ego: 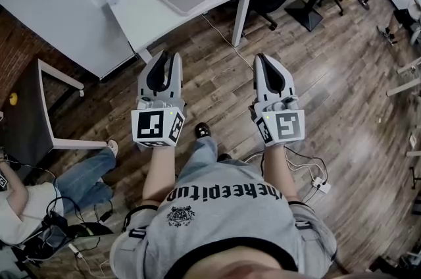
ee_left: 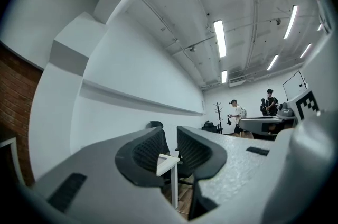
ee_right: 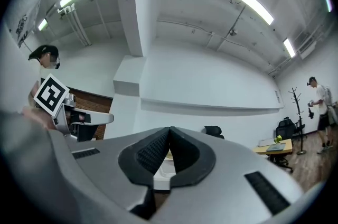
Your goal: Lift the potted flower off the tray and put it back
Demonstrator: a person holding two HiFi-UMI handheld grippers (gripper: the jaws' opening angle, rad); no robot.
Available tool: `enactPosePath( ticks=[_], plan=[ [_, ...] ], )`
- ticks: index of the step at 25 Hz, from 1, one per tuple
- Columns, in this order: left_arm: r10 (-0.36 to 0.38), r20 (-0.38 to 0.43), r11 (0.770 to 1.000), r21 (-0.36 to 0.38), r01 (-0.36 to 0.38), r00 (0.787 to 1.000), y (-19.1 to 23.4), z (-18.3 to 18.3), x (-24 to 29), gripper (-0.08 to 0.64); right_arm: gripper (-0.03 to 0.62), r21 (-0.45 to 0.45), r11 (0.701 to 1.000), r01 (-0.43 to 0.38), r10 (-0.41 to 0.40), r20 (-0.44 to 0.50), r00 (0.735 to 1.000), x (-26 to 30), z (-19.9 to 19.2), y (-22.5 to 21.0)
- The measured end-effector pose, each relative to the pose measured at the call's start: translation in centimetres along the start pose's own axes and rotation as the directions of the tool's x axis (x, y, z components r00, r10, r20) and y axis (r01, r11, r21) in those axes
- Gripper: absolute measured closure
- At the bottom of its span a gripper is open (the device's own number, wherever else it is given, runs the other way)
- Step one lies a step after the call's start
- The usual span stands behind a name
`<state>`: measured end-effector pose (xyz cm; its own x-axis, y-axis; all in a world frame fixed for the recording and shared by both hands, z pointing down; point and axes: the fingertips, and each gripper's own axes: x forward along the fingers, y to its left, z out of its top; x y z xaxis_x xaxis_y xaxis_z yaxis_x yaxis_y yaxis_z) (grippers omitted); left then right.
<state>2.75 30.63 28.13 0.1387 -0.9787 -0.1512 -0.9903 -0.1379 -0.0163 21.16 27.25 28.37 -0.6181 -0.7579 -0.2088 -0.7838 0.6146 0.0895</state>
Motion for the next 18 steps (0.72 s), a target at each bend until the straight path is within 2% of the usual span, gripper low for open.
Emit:
enactPosePath(
  ticks=[1, 9, 13, 18],
  plan=[
    [-0.012, -0.004, 1.000, 0.003, 0.012, 1.000, 0.0, -0.1, 0.5, 0.472, 0.591, 0.003, 1.000, 0.001, -0.001, -0.002, 1.000, 0.4, -0.1, -0.2],
    [-0.068, -0.014, 0.998, 0.012, 0.068, 0.998, 1.6, -0.7, 5.7, 0.308, 0.591, 0.014, 1.000, 0.010, -0.010, 0.002, 1.000, 5.2, -1.1, -1.8],
    [-0.086, -0.011, 0.996, -0.006, 0.086, 0.996, 2.7, -1.4, 8.6, 0.264, 0.591, 0.017, 1.000, 0.010, -0.010, 0.007, 1.000, 8.1, -1.8, -2.8],
    [-0.097, -0.017, 0.995, -0.010, 0.096, 0.995, 4.6, -2.1, 11.8, 0.241, 0.591, 0.016, 1.000, 0.012, -0.013, 0.009, 1.000, 11.7, -2.6, -3.5]
  ],
)
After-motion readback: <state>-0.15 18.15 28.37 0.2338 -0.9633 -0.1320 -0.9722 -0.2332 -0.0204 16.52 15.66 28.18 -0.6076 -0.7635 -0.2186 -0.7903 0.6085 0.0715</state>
